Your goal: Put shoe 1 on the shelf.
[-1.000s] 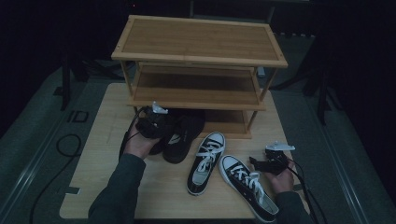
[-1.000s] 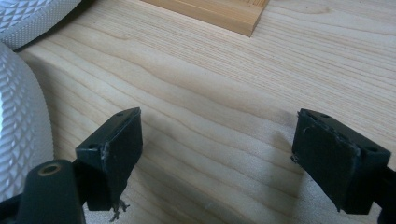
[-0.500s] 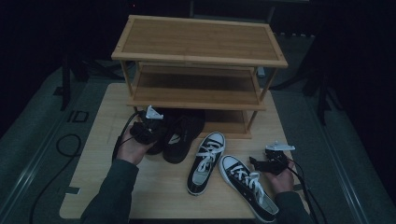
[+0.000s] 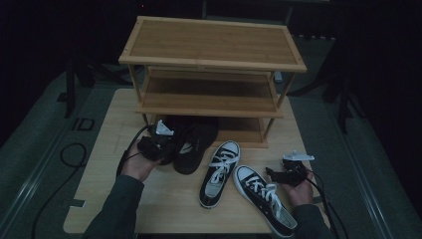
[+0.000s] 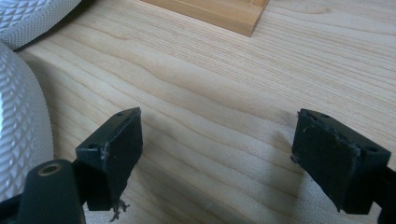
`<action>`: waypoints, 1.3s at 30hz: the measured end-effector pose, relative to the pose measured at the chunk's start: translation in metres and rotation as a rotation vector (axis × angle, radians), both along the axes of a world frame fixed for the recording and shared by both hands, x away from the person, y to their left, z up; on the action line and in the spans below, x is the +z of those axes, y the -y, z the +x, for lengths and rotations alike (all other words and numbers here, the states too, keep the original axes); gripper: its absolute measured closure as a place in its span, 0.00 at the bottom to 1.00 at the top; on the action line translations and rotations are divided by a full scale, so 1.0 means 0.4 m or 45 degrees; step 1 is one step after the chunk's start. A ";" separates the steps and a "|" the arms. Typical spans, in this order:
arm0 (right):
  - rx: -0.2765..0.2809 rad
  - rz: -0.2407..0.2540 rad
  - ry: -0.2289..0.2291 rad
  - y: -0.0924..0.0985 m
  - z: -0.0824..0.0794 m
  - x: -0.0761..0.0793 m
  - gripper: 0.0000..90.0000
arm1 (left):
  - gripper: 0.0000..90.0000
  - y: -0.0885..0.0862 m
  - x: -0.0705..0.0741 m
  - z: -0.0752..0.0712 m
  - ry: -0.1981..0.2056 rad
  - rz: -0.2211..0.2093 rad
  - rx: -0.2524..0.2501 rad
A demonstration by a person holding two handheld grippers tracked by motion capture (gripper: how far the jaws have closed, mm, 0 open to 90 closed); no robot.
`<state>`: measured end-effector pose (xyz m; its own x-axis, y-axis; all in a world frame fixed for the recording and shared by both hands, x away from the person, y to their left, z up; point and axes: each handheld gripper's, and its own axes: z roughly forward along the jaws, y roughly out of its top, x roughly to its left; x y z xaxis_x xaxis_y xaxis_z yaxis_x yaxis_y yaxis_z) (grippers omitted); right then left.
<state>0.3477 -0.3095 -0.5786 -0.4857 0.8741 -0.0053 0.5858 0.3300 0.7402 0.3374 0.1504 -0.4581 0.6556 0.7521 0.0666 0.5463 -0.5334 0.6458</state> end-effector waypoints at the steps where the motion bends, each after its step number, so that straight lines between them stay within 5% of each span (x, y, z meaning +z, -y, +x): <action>1: -0.001 0.002 0.000 0.000 0.000 0.000 0.18 | 1.00 -0.002 -0.004 -0.001 -0.004 0.002 -0.001; 27: 0.002 -0.001 0.001 0.000 0.000 0.000 0.18 | 1.00 0.021 -0.127 -0.043 -0.142 0.027 -0.052; 39: 0.002 -0.001 0.000 0.000 0.000 0.000 0.18 | 1.00 0.049 -0.177 -0.043 -0.189 0.083 -0.080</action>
<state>0.3477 -0.3096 -0.5786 -0.4870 0.8734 -0.0063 0.5850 0.3316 0.7401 0.3203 0.1310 -0.5289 0.7076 0.7065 0.0126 0.5973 -0.6076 0.5235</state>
